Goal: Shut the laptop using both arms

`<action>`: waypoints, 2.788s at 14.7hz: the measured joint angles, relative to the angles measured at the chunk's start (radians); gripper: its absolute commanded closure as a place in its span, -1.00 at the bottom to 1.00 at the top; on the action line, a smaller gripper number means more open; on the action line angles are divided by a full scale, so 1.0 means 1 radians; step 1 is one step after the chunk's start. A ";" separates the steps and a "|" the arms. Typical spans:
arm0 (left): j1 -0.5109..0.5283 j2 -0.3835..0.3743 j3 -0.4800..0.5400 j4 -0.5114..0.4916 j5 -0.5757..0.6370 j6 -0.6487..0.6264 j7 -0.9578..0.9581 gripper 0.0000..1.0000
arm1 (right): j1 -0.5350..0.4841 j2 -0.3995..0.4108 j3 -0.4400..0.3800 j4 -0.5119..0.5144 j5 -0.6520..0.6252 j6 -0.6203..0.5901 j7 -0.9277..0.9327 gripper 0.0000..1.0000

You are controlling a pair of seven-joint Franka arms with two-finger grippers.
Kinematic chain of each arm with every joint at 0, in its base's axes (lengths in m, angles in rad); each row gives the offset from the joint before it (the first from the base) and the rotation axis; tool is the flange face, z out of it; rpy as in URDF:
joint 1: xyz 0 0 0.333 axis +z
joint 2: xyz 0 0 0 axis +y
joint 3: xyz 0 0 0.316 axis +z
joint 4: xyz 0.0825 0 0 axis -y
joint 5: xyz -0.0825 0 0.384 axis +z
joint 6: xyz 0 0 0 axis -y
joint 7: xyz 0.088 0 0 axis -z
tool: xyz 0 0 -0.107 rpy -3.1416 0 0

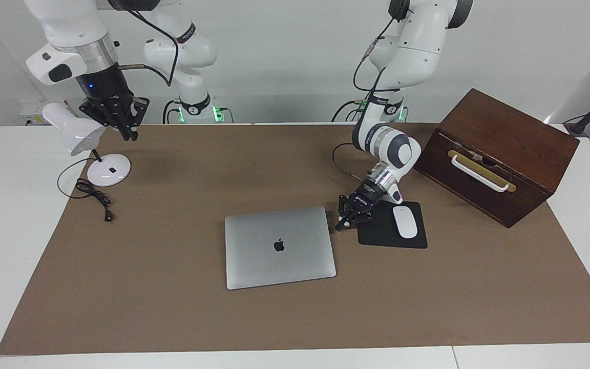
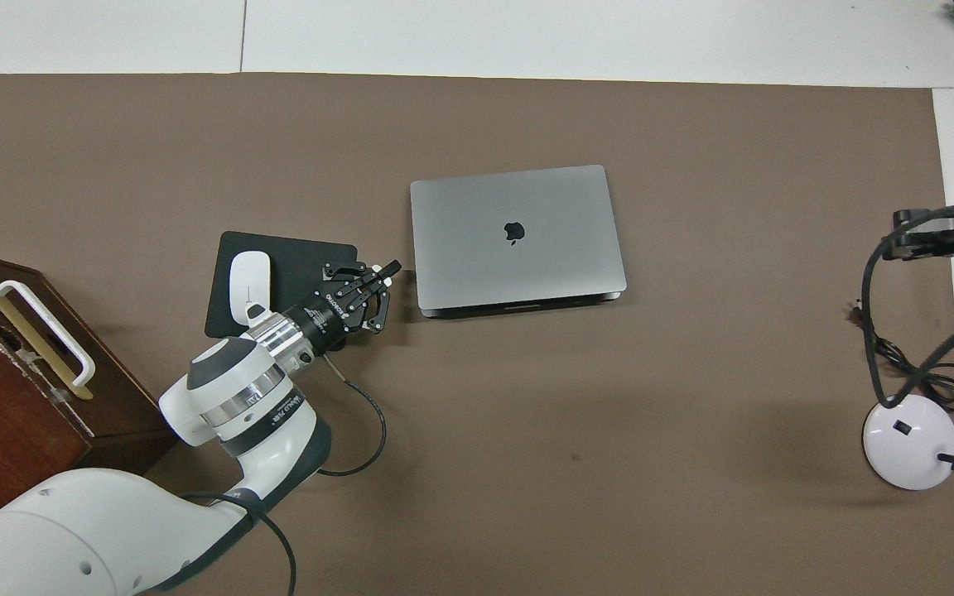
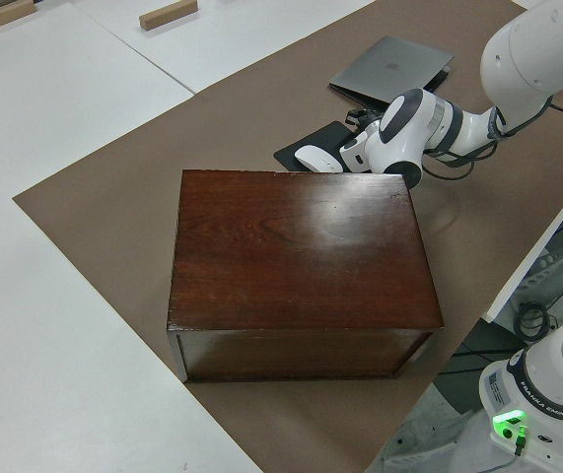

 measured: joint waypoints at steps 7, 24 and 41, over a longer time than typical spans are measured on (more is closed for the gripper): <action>-0.013 -0.063 -0.036 0.064 0.100 0.173 -0.011 1.00 | -0.014 -0.008 0.000 -0.009 0.000 -0.002 0.000 -1.00; 0.030 -0.152 -0.059 0.194 0.543 0.339 -0.026 1.00 | -0.023 -0.042 0.000 -0.089 0.000 0.034 0.000 -1.00; 0.158 -0.118 0.109 0.320 1.676 0.045 -0.039 1.00 | -0.025 -0.045 0.000 -0.116 0.000 0.043 -0.001 -1.00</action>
